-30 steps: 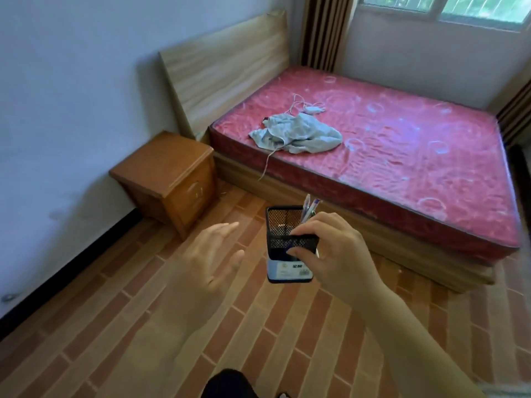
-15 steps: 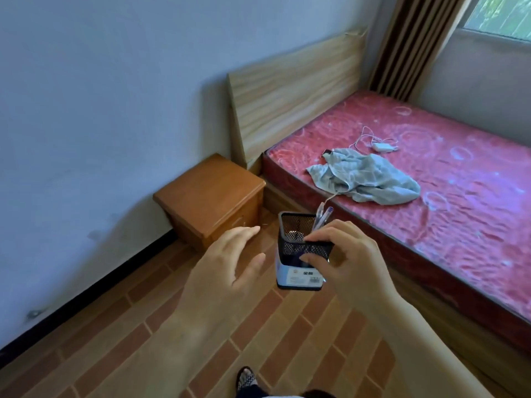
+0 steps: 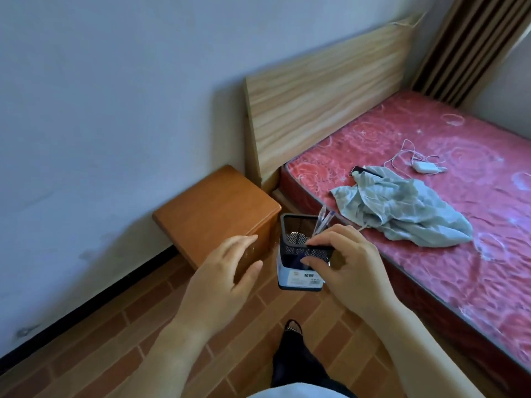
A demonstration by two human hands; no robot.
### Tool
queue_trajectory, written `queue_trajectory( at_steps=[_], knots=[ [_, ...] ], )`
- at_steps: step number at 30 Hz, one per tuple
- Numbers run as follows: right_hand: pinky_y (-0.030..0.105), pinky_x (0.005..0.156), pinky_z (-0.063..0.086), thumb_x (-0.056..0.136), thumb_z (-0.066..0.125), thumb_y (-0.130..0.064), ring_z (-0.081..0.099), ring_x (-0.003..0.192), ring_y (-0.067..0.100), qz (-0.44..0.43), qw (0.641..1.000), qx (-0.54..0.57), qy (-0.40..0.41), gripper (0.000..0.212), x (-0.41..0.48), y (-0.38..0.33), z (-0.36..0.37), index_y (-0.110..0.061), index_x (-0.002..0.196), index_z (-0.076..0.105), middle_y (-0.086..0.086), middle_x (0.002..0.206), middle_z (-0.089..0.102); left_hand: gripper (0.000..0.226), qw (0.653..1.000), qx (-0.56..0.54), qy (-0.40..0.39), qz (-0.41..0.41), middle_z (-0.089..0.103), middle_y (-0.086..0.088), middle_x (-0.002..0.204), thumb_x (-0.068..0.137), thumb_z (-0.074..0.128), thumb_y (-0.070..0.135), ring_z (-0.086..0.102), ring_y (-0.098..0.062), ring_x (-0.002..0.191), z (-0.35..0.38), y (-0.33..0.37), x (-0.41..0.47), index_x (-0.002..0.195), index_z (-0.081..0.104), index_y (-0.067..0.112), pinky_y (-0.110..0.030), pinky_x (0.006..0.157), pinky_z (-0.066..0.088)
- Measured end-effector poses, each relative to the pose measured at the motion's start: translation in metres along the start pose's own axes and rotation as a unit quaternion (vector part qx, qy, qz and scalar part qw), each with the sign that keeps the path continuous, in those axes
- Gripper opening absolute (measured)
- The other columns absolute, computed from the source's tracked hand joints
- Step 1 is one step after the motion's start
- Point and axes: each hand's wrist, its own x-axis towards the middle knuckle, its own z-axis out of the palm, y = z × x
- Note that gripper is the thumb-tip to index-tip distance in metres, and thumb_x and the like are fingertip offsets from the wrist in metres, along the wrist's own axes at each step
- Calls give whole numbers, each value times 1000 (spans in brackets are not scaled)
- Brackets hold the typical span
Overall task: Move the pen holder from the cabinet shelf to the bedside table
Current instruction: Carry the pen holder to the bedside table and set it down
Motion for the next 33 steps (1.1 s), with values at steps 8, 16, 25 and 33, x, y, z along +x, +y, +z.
queue_trajectory(
  at_steps=[8, 16, 25, 33],
  knots=[
    [15, 72, 43, 68, 79, -16, 55, 83, 11, -49, 997, -1, -52, 22, 131, 74, 8, -18, 87, 67, -7, 84, 63, 48, 999, 19, 12, -38, 32, 19, 143, 91, 36, 51, 25, 9, 124, 9, 1, 139, 136, 30, 40, -15, 97, 24],
    [10, 71, 36, 68, 79, -14, 51, 81, 8, -99, 985, 21, -142, 23, 246, 88, 77, -15, 87, 67, -9, 84, 59, 50, 991, 23, 27, -126, 36, 17, 142, 89, 36, 53, 33, 0, 129, -23, -66, 202, 137, 32, 38, -22, 103, 32],
    [8, 71, 34, 71, 77, -14, 47, 81, 3, -90, 978, 11, -190, 20, 344, 100, 148, -18, 87, 67, -8, 85, 61, 47, 989, -47, 37, -132, 37, 19, 140, 89, 41, 50, 35, 3, 125, -57, -134, 294, 134, 35, 40, -29, 97, 44],
    [6, 73, 33, 71, 77, -14, 47, 83, 3, -105, 970, -2, -219, 20, 410, 126, 194, -16, 88, 67, -6, 85, 62, 48, 987, -53, 14, -151, 36, 20, 141, 89, 42, 50, 35, 2, 126, -57, -170, 361, 135, 32, 40, -30, 96, 45]
  ],
)
